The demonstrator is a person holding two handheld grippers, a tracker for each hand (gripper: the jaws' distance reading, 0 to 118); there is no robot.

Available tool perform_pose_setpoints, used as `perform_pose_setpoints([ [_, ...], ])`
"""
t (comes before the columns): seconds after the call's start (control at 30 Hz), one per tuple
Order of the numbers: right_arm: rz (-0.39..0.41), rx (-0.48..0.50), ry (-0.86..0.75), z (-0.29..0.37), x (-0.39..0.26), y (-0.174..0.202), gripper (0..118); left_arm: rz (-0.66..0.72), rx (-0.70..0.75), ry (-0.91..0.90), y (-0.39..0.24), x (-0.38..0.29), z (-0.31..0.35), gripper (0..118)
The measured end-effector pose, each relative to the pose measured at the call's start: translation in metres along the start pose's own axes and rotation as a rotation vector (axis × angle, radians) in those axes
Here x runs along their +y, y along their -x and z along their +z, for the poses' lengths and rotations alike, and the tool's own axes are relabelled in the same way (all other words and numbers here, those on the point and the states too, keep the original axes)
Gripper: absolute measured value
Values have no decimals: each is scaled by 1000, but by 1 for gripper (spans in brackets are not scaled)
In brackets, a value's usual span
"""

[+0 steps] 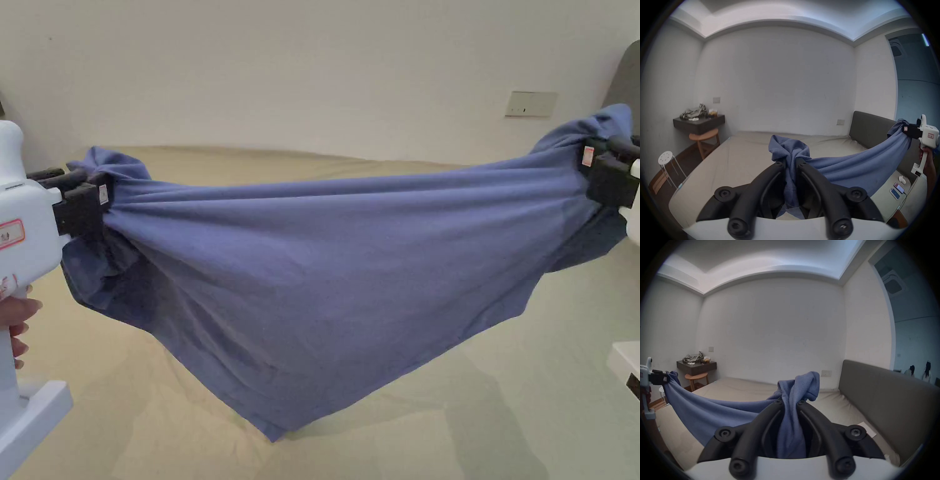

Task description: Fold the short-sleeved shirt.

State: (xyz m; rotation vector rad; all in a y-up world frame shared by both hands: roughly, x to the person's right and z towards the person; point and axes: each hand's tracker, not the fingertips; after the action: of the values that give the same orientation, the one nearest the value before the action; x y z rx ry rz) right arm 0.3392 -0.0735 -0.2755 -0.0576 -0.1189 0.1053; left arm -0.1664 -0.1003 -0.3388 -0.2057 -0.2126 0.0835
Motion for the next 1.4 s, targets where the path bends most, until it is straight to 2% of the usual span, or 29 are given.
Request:
perform_pose_setpoints([
  [0.4,17,-70,-113,-7,56,-30,7,-98,-56,-115,-25,81,4,7],
  [0.5,32,-77,-117,-22,67,-33,7,-157,-45,-117,-32,93,-12,7],
  [0.73,82,-98,-95,-80,68,-40,7,-168,-59,-64,-34,106,-81,7],
  [0.97,138,-122,-48,-160,38,-42,7,-225,-26,-12,-42,104,-180,7],
  [1.17,126,-138,10,-225,-1,-48,7,-264,4,-56,-47,89,-255,7],
  [1.3,158,-158,51,-250,-39,-40,7,-375,13,-26,-54,59,-295,7],
  [1.4,205,-136,132,-260,-84,-34,7,-375,-14,37,-49,17,-318,7],
])
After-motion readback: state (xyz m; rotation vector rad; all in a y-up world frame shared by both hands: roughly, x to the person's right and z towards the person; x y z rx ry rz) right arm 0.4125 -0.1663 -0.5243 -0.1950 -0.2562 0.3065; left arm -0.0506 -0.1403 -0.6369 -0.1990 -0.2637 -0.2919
